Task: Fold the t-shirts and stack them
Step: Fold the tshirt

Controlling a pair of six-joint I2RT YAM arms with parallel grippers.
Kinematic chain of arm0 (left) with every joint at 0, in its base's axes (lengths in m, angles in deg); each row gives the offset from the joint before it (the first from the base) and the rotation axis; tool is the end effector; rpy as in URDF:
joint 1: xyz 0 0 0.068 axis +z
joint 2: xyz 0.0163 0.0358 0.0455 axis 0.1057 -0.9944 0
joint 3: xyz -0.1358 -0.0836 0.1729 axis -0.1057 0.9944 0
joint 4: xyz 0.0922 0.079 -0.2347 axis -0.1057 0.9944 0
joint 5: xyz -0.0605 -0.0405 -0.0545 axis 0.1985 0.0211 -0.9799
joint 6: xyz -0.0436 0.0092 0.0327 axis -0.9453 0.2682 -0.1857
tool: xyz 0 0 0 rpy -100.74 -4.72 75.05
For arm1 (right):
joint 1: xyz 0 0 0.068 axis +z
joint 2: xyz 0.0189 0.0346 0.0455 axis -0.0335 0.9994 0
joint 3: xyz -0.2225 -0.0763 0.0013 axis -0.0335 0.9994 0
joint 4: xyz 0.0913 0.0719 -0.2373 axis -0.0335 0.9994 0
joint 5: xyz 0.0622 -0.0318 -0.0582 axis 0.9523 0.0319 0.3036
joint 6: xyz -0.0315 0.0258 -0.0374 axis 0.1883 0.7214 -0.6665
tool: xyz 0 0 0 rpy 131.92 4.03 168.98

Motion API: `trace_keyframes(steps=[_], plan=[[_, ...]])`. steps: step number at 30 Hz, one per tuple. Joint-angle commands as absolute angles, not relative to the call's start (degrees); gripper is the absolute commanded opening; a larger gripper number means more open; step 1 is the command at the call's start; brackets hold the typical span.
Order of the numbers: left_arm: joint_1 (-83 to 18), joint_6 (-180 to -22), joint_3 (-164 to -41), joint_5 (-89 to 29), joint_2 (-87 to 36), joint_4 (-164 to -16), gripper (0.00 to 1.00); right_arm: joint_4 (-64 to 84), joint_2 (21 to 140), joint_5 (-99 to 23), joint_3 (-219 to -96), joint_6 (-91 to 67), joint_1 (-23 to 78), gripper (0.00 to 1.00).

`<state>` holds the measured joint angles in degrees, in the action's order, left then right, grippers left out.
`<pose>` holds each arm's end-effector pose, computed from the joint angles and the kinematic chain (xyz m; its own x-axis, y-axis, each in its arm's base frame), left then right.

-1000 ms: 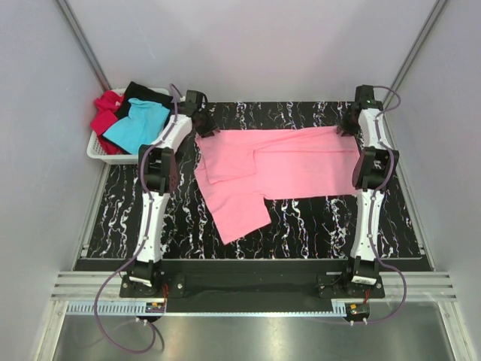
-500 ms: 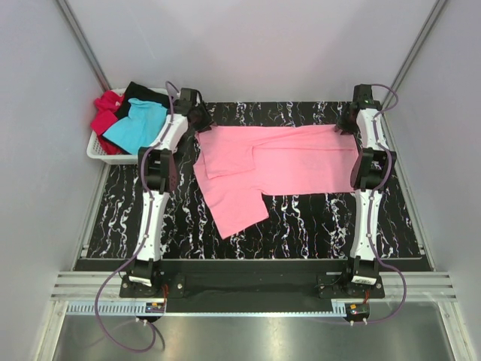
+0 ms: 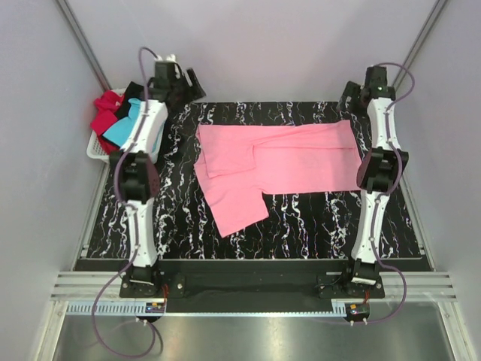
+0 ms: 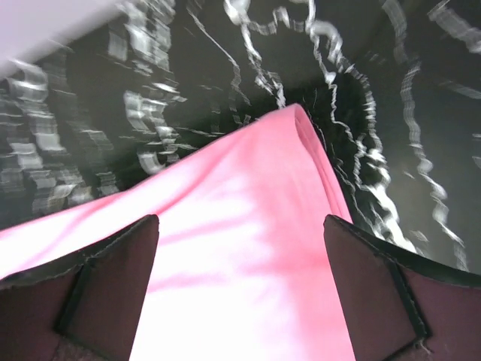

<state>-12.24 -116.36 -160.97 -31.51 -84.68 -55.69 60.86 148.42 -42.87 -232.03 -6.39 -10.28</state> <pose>0.5161 -0.0624 0.2483 -0.6382 -0.3790 -0.6701 -0.0493 0.8888 -0.4557 0.5256 -0.0754 0.2119 -0.7118 0.3185 -0.6260 0.2715 0.9468 0.1730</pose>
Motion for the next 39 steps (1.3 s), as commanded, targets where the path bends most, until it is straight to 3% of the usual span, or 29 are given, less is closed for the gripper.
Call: trace_keyframes(steps=[1, 4, 8, 14, 19, 27, 34, 39], plan=[[-12.57, -113.37, -157.14, -32.57, -65.37, -62.65, 0.81, 59.58, 129.27, -41.84, -229.34, -7.28, -10.71, 1.00], [-13.01, -114.34, -147.57, -33.89, -55.88, -61.86, 0.91, 59.93, 120.31, -43.06, -219.50, -6.05, -10.71, 1.00], [-14.68, -116.70, -131.75, -33.64, -44.54, -61.33, 0.94, 58.88, 108.33, -42.98, -199.07, -3.33, -10.71, 1.00], [-21.78, -132.40, -102.67, -25.57, -23.19, -62.30, 0.93, 50.98, 88.21, -49.13, -165.41, 3.79, -10.79, 1.00], [-29.17, -148.84, -80.07, -16.95, -5.79, -64.15, 0.88, 48.69, 75.72, -52.29, -145.17, 9.06, -12.99, 1.00], [-41.20, -163.10, -65.72, -13.86, -4.16, -59.67, 0.68, 43.07, 79.29, -49.66, -137.82, 13.90, -17.21, 1.00], [-53.07, -178.39, -63.69, -7.99, -9.79, -57.81, 0.64, 37.61, 84.13, -49.48, -138.00, 16.63, -18.79, 1.00], [-57.47, -180.61, -66.50, -4.11, -18.48, -58.26, 0.63, 37.43, 86.77, -49.75, -139.23, 15.22, -20.63, 1.00]])
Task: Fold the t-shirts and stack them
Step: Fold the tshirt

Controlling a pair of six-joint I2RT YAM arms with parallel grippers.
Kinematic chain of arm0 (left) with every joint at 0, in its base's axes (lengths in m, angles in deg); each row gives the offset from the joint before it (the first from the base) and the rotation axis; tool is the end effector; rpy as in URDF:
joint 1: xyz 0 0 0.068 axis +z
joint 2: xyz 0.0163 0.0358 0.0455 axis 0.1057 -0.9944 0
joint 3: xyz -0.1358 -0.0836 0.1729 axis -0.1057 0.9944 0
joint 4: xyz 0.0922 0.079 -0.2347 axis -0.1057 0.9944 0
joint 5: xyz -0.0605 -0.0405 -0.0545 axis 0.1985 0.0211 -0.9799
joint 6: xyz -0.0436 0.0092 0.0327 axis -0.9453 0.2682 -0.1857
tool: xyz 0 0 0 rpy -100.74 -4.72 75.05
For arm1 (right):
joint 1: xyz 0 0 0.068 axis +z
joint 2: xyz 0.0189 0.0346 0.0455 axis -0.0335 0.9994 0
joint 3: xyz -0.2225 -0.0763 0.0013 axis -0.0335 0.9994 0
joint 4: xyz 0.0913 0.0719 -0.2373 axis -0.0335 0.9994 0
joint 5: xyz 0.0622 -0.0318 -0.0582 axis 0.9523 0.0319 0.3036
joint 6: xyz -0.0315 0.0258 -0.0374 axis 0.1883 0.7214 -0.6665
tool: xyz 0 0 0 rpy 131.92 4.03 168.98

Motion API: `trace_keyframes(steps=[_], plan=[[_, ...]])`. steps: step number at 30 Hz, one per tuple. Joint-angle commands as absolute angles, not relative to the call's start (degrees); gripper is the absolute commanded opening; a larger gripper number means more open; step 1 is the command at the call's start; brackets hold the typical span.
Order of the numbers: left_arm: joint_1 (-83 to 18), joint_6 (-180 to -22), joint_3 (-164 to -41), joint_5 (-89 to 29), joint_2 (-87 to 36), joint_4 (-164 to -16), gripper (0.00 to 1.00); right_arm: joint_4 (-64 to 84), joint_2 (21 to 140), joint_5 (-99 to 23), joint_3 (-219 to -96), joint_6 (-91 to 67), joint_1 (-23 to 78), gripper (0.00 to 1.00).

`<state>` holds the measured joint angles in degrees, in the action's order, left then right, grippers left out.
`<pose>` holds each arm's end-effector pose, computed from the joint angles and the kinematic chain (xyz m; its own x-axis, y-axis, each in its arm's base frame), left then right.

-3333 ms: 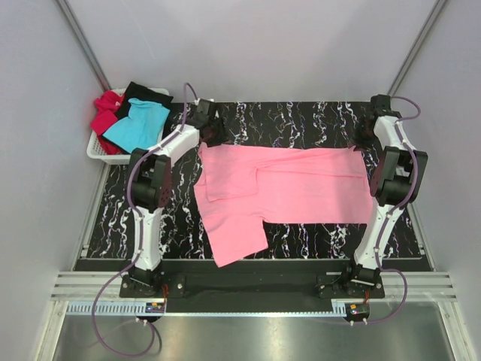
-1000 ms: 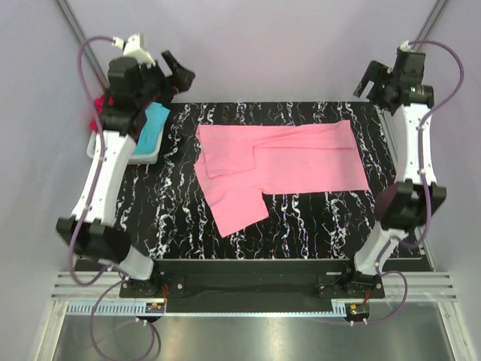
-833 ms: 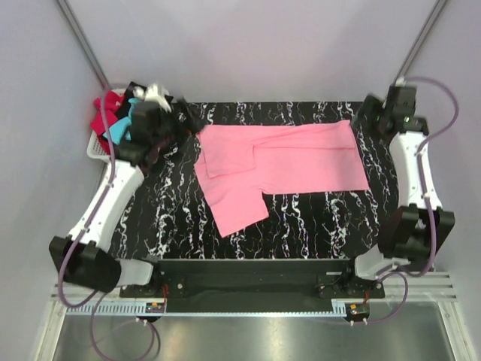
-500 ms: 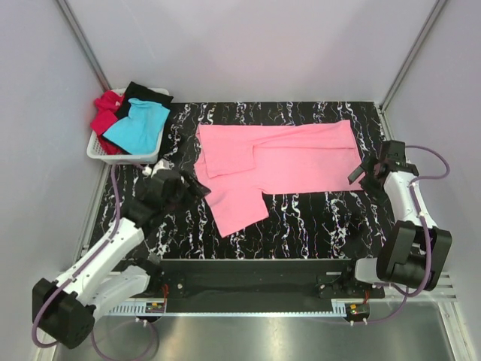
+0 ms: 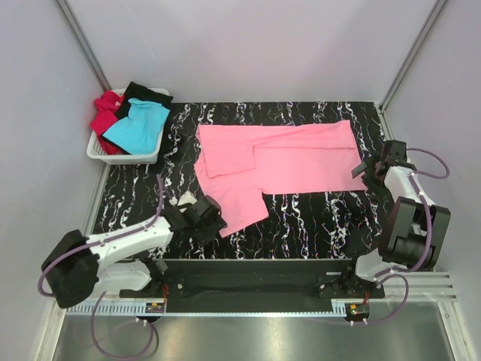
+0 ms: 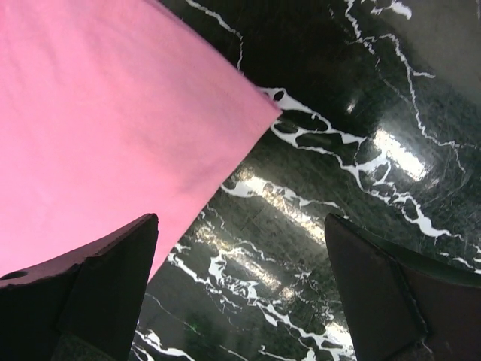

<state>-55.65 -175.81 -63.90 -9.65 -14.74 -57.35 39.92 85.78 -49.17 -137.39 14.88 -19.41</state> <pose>0.1485 -0.1624 0.1417 -0.7177 -0.6637 -0.2109 -0.5276 0.7159 -0.4573 0.2889 -0.0935 0.1668 -0.5116 0.7388 -0.4387 0.7331 0.6416 0.2256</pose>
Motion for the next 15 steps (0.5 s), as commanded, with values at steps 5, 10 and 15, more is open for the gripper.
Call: trace_keyframes(steps=[5, 10, 15], plan=[[-60.47, -182.36, -67.39, -4.81, -23.33, -58.25, 0.59, 36.91, 86.51, -49.31, -139.41, 15.93, -22.57, 1.00], [-60.65, -182.81, -67.82, -3.31, -24.39, -58.43, 0.56, 36.20, 86.86, -48.25, -139.06, 16.28, -22.75, 1.00], [-60.73, -182.98, -67.91, -2.61, -25.62, -58.43, 0.52, 34.98, 87.56, -49.39, -137.47, 16.19, -22.92, 1.00]])
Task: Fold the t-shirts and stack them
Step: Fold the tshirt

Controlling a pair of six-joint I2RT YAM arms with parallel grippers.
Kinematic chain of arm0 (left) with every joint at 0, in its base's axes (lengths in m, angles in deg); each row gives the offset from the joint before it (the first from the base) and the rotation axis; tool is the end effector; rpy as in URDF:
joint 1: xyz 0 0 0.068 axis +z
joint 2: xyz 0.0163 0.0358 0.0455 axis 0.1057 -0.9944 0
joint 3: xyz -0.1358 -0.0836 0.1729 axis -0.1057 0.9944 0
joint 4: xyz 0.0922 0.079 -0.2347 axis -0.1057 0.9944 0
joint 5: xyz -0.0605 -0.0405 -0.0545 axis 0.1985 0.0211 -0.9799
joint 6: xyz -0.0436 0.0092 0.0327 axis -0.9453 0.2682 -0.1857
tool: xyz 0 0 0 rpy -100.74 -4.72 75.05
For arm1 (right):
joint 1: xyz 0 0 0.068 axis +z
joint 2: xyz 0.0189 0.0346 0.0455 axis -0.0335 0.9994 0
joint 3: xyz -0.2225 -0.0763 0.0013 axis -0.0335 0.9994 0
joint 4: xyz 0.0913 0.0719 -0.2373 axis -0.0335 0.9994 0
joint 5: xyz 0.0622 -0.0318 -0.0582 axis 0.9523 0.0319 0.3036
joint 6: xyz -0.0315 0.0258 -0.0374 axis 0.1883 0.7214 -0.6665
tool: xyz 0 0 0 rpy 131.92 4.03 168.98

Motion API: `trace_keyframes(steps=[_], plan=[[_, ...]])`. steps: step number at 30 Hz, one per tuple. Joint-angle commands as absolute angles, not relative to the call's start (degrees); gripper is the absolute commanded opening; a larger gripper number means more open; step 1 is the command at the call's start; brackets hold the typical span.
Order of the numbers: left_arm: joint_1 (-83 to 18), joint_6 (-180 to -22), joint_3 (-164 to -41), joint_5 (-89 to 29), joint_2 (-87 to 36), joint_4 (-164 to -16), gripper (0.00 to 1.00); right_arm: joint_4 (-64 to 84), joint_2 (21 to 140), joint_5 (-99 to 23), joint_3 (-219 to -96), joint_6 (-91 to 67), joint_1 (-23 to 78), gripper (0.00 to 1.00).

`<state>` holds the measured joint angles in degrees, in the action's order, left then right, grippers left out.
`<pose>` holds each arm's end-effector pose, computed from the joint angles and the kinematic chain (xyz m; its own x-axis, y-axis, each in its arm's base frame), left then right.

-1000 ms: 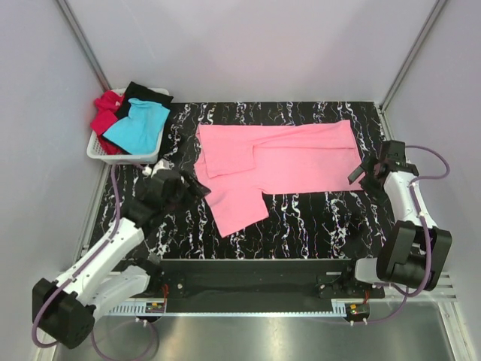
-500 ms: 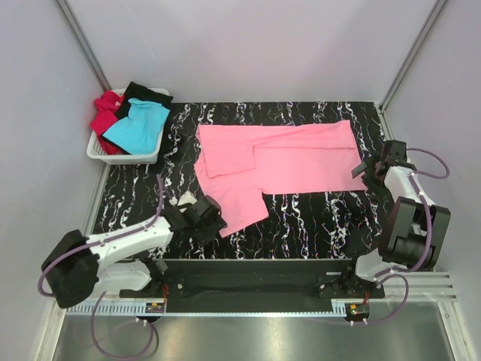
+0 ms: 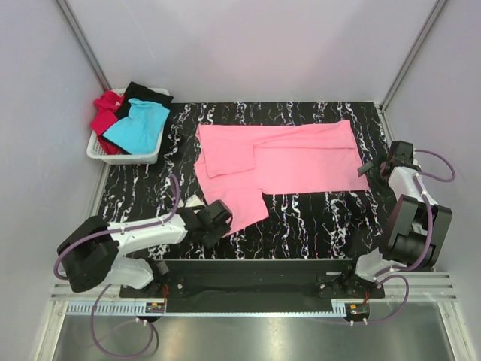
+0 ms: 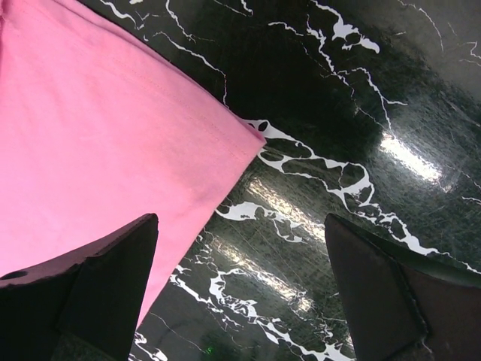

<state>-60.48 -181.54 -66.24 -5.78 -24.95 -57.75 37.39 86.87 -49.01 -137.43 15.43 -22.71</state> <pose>0.1429 -0.1821 0.1174 -0.7073 -0.6647 -0.2409 -0.5709 0.7379 -0.3600 0.2881 -0.1117 0.1640 -0.4507 0.7690 -0.4533 0.7665 0.5937 0.2450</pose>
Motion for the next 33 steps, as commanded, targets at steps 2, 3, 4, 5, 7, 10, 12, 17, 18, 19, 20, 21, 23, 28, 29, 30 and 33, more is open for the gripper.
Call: trace_keyframes(steps=[2, 3, 4, 5, 7, 10, 12, 17, 18, 19, 20, 21, 23, 28, 29, 30, 33], plan=[[-60.73, -182.81, -68.00, -2.61, -26.14, -58.69, 0.49, 34.71, 88.00, -49.13, -137.03, 16.36, -23.27, 1.00], [-60.73, -182.63, -68.17, -2.70, -26.67, -58.70, 0.47, 34.53, 88.61, -49.04, -137.03, 16.28, -23.27, 1.00], [-60.73, -182.46, -68.35, -2.79, -26.94, -58.70, 0.45, 34.45, 88.88, -48.78, -137.03, 16.37, -23.36, 1.00], [-60.73, -182.54, -68.35, -2.87, -27.20, -58.87, 0.45, 34.18, 89.14, -48.69, -137.12, 16.45, -23.45, 1.00], [-60.65, -182.54, -68.26, -2.70, -27.81, -59.13, 0.43, 33.66, 89.76, -48.17, -137.38, 16.54, -23.54, 1.00], [-60.65, -182.63, -67.91, -3.13, -28.43, -60.36, 0.35, 33.30, 90.99, -47.64, -138.08, 16.37, -23.89, 1.00], [-60.65, -182.72, -67.82, -3.66, -28.70, -60.45, 0.19, 33.22, 92.13, -47.46, -138.44, 16.45, -24.41, 1.00], [-60.65, -183.51, -66.77, -3.40, -27.38, -60.28, 0.00, 31.73, 94.42, -45.79, -139.23, 16.98, -24.94, 0.98], [-60.65, -183.08, -66.77, -3.14, -27.03, -60.19, 0.00, 31.20, 95.12, -45.79, -139.58, 16.81, -25.03, 0.98], [-60.65, -182.72, -67.12, -2.88, -26.77, -59.84, 0.00, 31.28, 95.56, -45.96, -139.84, 16.63, -25.03, 0.97], [-60.65, -181.94, -67.82, -2.35, -26.24, -59.32, 0.00, 31.19, 96.35, -45.88, -140.28, 16.46, -25.21, 0.92], [-60.65, -181.93, -67.82, -2.00, -25.97, -59.31, 0.00, 31.19, 96.79, -45.70, -140.29, 16.45, -25.21, 0.91], [-60.65, -180.35, -68.96, -1.04, -25.71, -58.26, 0.00, 31.10, 97.49, -45.79, -140.81, 16.19, -25.30, 0.86], [-60.65, -178.42, -70.28, -0.33, -25.09, -57.46, 0.00, 29.88, 99.87, -45.79, -141.95, 15.75, -25.30, 0.73], [-60.56, -178.33, -70.20, -0.50, -25.01, -57.38, 0.00, 29.96, 100.39, -45.79, -142.22, 15.75, -25.30, 0.71], [-60.47, -178.24, -70.20, -0.67, -25.00, -57.55, 0.00, 29.96, 101.01, -45.79, -142.57, 15.84, -25.30, 0.68], [-59.68, -178.32, -69.67, -1.29, -24.30, -57.29, 0.00, 30.14, 100.84, -43.16, -142.05, 17.33, -25.30, 0.64]])
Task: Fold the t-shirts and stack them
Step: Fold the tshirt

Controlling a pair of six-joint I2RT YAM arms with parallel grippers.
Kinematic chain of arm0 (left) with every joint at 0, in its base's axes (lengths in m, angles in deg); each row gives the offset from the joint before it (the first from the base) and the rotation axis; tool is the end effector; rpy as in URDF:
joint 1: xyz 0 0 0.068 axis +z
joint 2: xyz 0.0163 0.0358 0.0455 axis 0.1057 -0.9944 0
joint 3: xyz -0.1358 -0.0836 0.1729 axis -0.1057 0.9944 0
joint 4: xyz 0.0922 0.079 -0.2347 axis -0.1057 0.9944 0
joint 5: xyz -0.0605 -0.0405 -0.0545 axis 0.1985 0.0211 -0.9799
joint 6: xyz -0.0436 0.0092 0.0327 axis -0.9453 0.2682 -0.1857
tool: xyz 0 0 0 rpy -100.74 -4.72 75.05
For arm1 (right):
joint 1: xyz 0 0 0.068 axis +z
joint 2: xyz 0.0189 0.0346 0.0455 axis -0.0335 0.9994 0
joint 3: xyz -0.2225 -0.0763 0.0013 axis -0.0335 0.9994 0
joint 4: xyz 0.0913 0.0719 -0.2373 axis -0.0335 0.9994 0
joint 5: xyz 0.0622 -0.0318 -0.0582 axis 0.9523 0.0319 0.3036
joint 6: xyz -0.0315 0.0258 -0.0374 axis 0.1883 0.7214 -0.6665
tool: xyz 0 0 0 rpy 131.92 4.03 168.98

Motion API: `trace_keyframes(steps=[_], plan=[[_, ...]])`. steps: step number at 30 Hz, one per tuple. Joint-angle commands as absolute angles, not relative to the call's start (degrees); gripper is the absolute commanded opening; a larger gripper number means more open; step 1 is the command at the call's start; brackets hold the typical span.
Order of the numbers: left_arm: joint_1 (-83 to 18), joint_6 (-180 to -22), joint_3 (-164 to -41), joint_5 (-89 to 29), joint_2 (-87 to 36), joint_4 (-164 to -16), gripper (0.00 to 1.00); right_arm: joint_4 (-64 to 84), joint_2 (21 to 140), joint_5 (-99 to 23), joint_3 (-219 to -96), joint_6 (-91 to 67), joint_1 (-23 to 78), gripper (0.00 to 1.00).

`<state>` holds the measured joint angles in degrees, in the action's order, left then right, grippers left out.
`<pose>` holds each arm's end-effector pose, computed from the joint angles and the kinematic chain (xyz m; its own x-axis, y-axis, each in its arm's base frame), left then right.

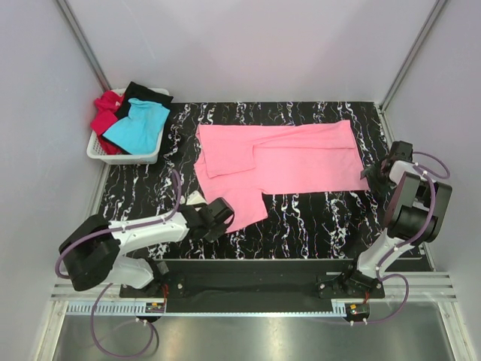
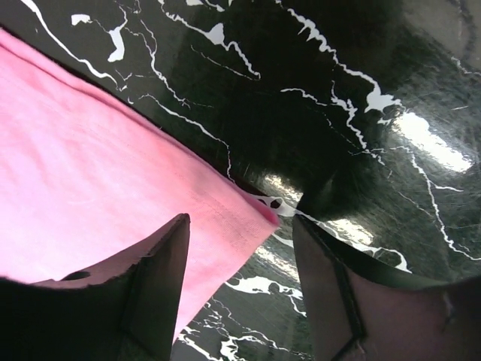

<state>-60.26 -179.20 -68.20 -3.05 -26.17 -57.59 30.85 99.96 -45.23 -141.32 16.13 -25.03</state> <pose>0.1490 -0.1862 0.1225 -0.7051 -0.6440 -0.2969 -0.5424 0.7595 -0.3591 0.3129 -0.1332 0.1202 -0.4440 0.8092 -0.3847 0.7822 0.5595 0.2741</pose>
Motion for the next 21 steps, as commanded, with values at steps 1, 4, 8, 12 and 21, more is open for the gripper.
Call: trace_keyframes(steps=[1, 4, 8, 12, 21], plan=[[-59.59, -178.41, -69.41, -1.29, -23.87, -57.29, 0.00, 30.05, 100.66, -43.15, -141.87, 17.59, -25.30, 0.59], [-59.15, -178.33, -69.32, -1.20, -23.34, -57.29, 0.00, 30.05, 100.48, -44.11, -141.43, 16.64, -25.30, 0.54], [-58.62, -178.06, -69.23, -1.64, -22.46, -57.29, 0.00, 30.58, 100.48, -45.26, -141.16, 15.84, -25.30, 0.33], [-58.54, -174.74, -71.85, -0.68, -21.40, -56.68, 0.00, 31.37, 99.70, -47.46, -141.43, 15.05, -25.30, 0.03], [-58.54, -160.32, -84.85, 6.61, -19.99, -52.64, 0.00, 33.74, 96.36, -46.67, -145.91, 13.82, -25.30, 0.00]])
